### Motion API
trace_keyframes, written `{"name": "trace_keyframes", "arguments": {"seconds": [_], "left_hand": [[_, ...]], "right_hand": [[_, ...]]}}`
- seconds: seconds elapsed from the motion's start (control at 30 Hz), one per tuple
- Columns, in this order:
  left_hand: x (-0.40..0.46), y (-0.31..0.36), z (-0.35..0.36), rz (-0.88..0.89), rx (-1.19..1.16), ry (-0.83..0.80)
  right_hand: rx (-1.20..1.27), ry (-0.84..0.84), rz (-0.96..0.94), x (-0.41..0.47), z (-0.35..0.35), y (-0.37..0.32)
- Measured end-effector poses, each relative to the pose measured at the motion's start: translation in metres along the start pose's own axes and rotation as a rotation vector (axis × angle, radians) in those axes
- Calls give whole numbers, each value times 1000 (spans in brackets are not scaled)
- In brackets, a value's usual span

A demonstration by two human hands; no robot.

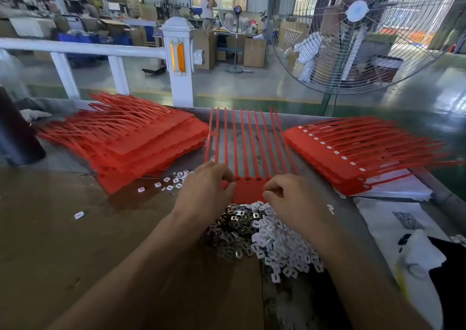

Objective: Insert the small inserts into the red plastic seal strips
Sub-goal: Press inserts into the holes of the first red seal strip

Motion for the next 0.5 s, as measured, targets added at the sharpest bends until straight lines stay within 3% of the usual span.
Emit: {"name": "trace_keyframes", "arguments": {"seconds": [0.5], "left_hand": [[29, -19, 17, 33, 72, -119]], "right_hand": [[-39, -280, -231, 30, 31, -21]]}}
Point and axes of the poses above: each hand's wrist, its own x-axis towards the middle knuckle, its own z-axis out of the palm, y = z × x, the point moved 5 cm from there along x, towards the middle knuckle, and after that the axes turned 2 degrees about y, right-handed, at the moved point
